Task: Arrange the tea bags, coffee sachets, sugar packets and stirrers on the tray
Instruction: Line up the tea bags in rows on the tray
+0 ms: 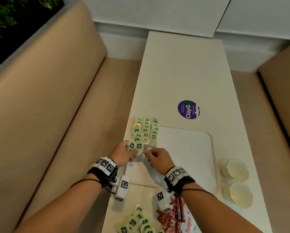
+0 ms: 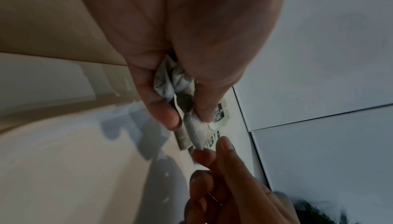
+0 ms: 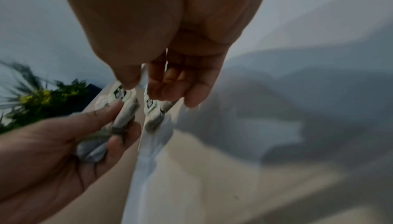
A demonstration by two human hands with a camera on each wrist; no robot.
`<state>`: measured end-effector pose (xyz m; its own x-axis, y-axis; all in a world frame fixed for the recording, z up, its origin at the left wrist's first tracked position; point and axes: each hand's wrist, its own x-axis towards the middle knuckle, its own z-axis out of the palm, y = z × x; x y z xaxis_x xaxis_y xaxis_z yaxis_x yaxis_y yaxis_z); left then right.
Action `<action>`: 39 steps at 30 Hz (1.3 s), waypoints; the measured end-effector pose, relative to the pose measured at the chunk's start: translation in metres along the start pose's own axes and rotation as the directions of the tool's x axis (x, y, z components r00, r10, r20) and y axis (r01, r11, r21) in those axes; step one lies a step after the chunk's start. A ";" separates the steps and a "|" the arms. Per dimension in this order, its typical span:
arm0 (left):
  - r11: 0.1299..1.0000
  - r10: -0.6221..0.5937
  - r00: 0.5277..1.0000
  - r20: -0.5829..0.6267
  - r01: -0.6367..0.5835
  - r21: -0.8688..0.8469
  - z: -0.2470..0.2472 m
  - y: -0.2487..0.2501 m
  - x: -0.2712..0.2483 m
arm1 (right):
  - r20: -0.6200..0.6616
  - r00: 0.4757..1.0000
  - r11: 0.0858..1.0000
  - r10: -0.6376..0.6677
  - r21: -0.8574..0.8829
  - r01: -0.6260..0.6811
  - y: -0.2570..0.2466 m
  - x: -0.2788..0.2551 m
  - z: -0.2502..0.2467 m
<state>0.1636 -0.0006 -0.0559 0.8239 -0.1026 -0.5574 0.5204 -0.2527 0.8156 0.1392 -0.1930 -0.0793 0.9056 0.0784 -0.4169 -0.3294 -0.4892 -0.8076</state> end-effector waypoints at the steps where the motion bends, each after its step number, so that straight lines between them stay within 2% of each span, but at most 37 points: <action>1: 1.000 0.002 1.000 0.017 -0.002 0.003 0.002 0.001 0.000 | 0.026 0.999 1.000 -0.020 -0.007 0.020 0.001 -0.002 0.000; 6: 0.998 0.004 0.998 0.064 -0.001 -0.057 0.012 0.006 -0.003 | 0.026 0.999 0.997 -0.024 0.068 0.023 0.006 -0.006 -0.001; 11: 0.992 -0.062 0.996 0.068 0.069 -0.107 0.013 0.004 0.000 | -0.101 0.995 1.000 0.009 -0.026 -0.012 0.015 0.003 -0.013; 14: 0.989 -0.083 0.995 0.054 0.089 -0.114 0.012 0.005 -0.001 | -0.169 0.983 0.992 0.078 -0.088 -0.094 0.017 0.007 -0.022; 21: 0.974 -0.159 0.981 0.114 0.175 -0.142 0.011 0.005 -0.002 | -0.177 0.971 0.978 0.161 -0.106 -0.181 0.017 0.014 -0.023; 27: 0.974 -0.158 0.977 0.143 0.178 -0.141 0.011 0.002 0.002 | -0.200 0.961 0.965 0.191 -0.139 -0.221 0.012 0.017 -0.021; 30: 0.984 -0.152 0.980 0.125 0.162 -0.077 0.011 0.000 0.007 | -0.215 0.956 0.961 0.201 -0.147 -0.235 0.010 0.017 -0.022; 33: 0.986 -0.148 0.980 0.129 0.157 -0.058 0.011 0.003 0.009 | -0.210 0.955 0.962 0.208 -0.134 -0.239 0.011 0.018 -0.022; 37: 0.987 -0.140 0.982 0.124 0.149 -0.067 0.010 0.006 0.007 | -0.314 0.922 0.970 0.227 -0.012 -0.243 0.012 0.015 -0.019; 39: 0.985 -0.137 0.982 0.132 0.150 -0.091 0.010 0.005 0.006 | -0.306 0.930 0.977 0.204 -0.005 -0.215 0.014 0.015 -0.020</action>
<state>0.1693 -0.0124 -0.0566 0.7078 -0.1935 -0.6794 0.6561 -0.1765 0.7337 0.1532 -0.2163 -0.0884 0.8569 -0.2922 -0.4246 -0.5154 -0.4988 -0.6968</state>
